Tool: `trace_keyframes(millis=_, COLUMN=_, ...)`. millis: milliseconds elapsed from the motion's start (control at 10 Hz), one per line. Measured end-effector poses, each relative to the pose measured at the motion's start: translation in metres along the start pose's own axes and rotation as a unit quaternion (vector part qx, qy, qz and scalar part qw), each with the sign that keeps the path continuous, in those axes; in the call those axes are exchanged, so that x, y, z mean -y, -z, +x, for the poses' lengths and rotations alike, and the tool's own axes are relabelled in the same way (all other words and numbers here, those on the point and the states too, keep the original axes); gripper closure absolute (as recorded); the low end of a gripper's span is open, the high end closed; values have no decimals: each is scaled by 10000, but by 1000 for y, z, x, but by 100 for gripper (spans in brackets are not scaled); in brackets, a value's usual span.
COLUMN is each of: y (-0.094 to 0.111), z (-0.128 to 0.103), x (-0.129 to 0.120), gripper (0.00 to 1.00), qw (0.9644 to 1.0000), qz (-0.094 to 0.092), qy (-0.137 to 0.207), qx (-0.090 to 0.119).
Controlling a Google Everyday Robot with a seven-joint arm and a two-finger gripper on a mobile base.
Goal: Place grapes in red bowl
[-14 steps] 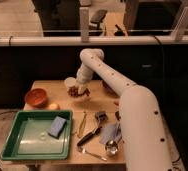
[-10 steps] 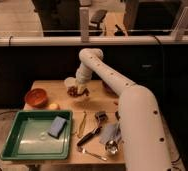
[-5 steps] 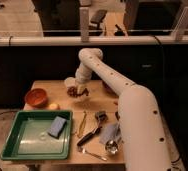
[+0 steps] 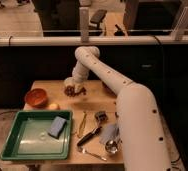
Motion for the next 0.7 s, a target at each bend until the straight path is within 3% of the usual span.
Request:
trace_keyframes(millis=400, y=16, z=-46, x=19, gripper=100, qw=9974, qz=-52, qy=712, qx=-53)
trace_keyframes(millis=700, y=19, z=-79, x=31, gripper=100, qw=9927, qz=-122, qy=1198, qx=-57)
